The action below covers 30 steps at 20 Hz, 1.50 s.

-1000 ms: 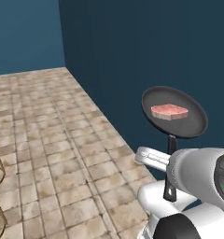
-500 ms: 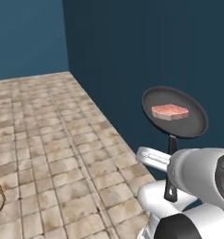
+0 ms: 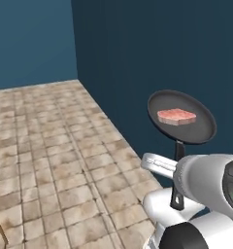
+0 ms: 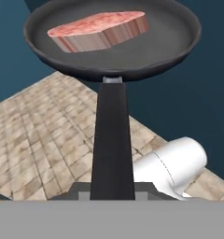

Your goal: Pick up the pan with the steak in it and place it on the dining table. Then place the steak on the plate.

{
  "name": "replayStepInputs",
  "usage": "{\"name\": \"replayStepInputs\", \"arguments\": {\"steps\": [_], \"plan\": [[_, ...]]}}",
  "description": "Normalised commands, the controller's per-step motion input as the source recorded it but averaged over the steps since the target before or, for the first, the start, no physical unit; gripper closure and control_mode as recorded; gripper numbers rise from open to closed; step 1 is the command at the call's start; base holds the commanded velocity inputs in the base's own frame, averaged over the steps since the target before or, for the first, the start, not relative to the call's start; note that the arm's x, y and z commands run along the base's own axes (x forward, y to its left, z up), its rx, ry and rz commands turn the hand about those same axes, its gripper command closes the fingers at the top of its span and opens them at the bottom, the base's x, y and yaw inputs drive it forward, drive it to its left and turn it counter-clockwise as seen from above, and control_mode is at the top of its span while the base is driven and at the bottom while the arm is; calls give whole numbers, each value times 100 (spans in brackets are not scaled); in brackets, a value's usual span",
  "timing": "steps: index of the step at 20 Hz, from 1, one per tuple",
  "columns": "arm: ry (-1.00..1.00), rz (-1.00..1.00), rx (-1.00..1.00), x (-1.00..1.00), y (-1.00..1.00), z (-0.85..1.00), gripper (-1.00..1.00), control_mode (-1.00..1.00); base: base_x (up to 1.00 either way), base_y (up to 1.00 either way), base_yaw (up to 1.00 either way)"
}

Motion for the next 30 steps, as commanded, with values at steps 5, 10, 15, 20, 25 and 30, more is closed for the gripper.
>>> {"name": "replayStepInputs", "arguments": {"steps": [5, 10, 15, 20, 25, 30], "plan": [[0, 0, 0, 0, 0, 0, 100, 100, 27, 1, 40], [0, 0, 0, 0, 0, 0, 100, 100, 0, 3, 48], [0, 0, 0, 0, 0, 0, 100, 100, 0, 3, 48], [0, 0, 0, 0, 0, 0, 100, 100, 0, 3, 48], [0, 0, 0, 0, 0, 0, 100, 100, 0, 3, 48], [0, 0, 0, 0, 0, 0, 100, 100, 0, 3, 48]]}}
